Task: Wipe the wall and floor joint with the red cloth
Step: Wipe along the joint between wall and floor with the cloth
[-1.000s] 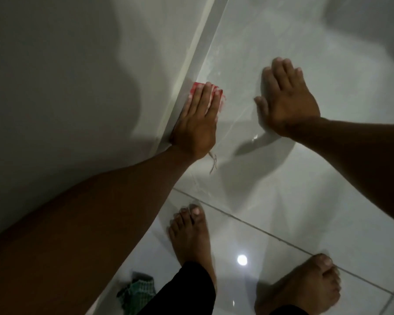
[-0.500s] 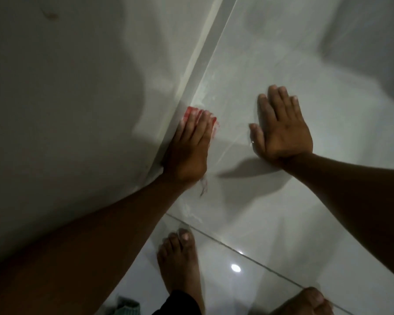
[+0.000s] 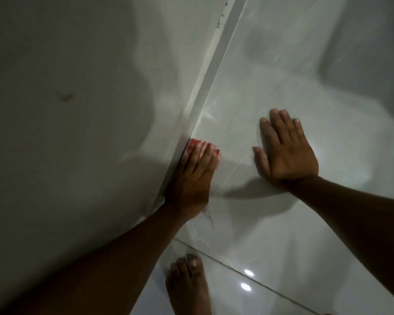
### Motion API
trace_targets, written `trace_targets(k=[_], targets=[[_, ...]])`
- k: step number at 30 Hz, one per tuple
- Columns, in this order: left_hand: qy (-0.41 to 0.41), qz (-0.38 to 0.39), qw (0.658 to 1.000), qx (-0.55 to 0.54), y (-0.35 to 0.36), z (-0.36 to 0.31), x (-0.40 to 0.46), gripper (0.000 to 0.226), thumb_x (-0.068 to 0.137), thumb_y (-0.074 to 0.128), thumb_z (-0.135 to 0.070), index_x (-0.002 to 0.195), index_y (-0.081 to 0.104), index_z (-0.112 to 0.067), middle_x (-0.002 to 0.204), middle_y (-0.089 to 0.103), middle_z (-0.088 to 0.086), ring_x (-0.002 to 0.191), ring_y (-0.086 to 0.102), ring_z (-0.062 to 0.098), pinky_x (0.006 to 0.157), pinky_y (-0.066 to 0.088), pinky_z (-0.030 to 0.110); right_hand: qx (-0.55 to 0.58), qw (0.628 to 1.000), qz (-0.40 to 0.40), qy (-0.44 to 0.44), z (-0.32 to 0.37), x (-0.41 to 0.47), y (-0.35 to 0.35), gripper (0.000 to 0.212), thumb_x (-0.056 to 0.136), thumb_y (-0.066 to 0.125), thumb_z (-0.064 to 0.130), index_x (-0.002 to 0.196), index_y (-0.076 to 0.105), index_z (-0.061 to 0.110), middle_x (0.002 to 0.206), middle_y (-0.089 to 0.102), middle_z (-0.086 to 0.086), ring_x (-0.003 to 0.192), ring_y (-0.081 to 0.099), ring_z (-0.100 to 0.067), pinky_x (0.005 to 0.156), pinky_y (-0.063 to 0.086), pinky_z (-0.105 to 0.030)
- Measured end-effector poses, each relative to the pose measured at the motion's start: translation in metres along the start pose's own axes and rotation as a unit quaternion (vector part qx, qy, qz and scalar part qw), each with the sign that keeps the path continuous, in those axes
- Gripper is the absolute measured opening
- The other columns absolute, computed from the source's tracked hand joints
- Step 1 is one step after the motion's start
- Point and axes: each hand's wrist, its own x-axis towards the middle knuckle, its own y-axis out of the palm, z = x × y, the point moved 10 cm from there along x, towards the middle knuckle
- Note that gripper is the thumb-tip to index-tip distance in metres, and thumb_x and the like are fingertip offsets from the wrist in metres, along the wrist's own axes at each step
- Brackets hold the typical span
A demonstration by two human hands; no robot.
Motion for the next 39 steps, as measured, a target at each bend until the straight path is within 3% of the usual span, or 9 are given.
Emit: trace_targets(k=[2, 6, 10, 14, 20, 28, 33, 39], targets=[[0.009, -0.016, 1.0, -0.007, -0.003, 0.002, 0.016, 0.058, 0.1, 0.041, -0.013, 0.157, 0.03, -0.008, 0.164, 0.028, 0.013, 0.154, 0.014, 0.039, 0.125, 0.015, 0.055, -0.002, 1.0, 0.008, 0.002, -0.001, 0.0, 0.001, 0.069, 0.097, 0.048, 0.04, 0.153, 0.037, 0.003, 0.163, 0.029, -0.024, 0.154, 0.021, -0.038, 0.128, 0.006, -0.045], [-0.019, -0.024, 0.999, 0.025, -0.01, 0.008, 0.09, 0.072, 0.093, 0.039, -0.017, 0.16, 0.012, -0.01, 0.169, 0.014, 0.012, 0.155, 0.007, 0.041, 0.127, 0.004, 0.053, -0.007, 0.999, 0.03, 0.011, -0.001, 0.0, 0.005, 0.07, 0.098, 0.045, 0.042, 0.155, 0.034, 0.004, 0.164, 0.026, -0.023, 0.155, 0.018, -0.036, 0.128, 0.001, -0.042], [-0.022, -0.005, 0.999, 0.033, -0.002, 0.008, 0.066, 0.077, 0.092, 0.036, -0.013, 0.16, 0.001, -0.009, 0.169, 0.008, 0.013, 0.155, 0.002, 0.041, 0.127, 0.005, 0.053, -0.005, 1.0, 0.019, 0.009, -0.001, 0.002, 0.002, 0.069, 0.098, 0.046, 0.041, 0.154, 0.036, 0.003, 0.163, 0.028, -0.023, 0.154, 0.021, -0.037, 0.128, 0.007, -0.046], [0.004, -0.016, 1.0, 0.013, -0.001, 0.006, 0.048, 0.071, 0.094, 0.037, -0.011, 0.159, 0.008, -0.007, 0.167, 0.018, 0.013, 0.155, 0.007, 0.038, 0.127, 0.012, 0.054, -0.006, 1.0, 0.008, 0.005, 0.0, 0.0, 0.001, 0.067, 0.097, 0.05, 0.039, 0.152, 0.039, 0.003, 0.162, 0.031, -0.024, 0.153, 0.023, -0.038, 0.127, 0.014, -0.05], [-0.036, -0.006, 0.999, 0.026, -0.01, 0.014, 0.124, 0.083, 0.09, 0.045, -0.014, 0.159, 0.001, -0.007, 0.169, 0.006, 0.016, 0.156, 0.003, 0.038, 0.127, 0.001, 0.048, -0.009, 1.0, 0.025, 0.009, -0.001, 0.0, 0.003, 0.068, 0.098, 0.046, 0.042, 0.154, 0.036, 0.004, 0.163, 0.028, -0.024, 0.154, 0.021, -0.037, 0.128, 0.008, -0.046], [-0.01, -0.009, 1.0, 0.021, -0.012, 0.014, 0.123, 0.074, 0.087, 0.04, -0.008, 0.158, 0.018, -0.005, 0.167, 0.019, 0.016, 0.155, 0.013, 0.039, 0.127, 0.012, 0.051, -0.005, 0.998, 0.052, 0.019, -0.004, -0.001, 0.008, 0.07, 0.098, 0.043, 0.045, 0.156, 0.033, 0.006, 0.165, 0.024, -0.022, 0.156, 0.016, -0.034, 0.128, 0.008, -0.047], [-0.031, 0.001, 0.999, 0.043, -0.023, 0.015, 0.187, 0.075, 0.093, 0.037, -0.015, 0.159, 0.004, -0.004, 0.169, 0.005, 0.019, 0.156, 0.003, 0.036, 0.128, 0.006, 0.047, -0.003, 0.999, 0.037, 0.017, -0.006, 0.0, 0.006, 0.07, 0.097, 0.046, 0.044, 0.154, 0.036, 0.005, 0.163, 0.028, -0.022, 0.155, 0.02, -0.036, 0.128, 0.012, -0.049], [-0.045, 0.02, 0.999, 0.011, -0.033, 0.019, 0.233, 0.083, 0.091, 0.049, -0.016, 0.16, 0.004, -0.006, 0.168, 0.001, 0.02, 0.156, -0.002, 0.037, 0.128, 0.002, 0.046, -0.005, 0.999, 0.04, 0.019, -0.006, 0.0, 0.006, 0.07, 0.097, 0.047, 0.045, 0.154, 0.037, 0.006, 0.163, 0.029, -0.021, 0.154, 0.021, -0.035, 0.128, 0.013, -0.049]])
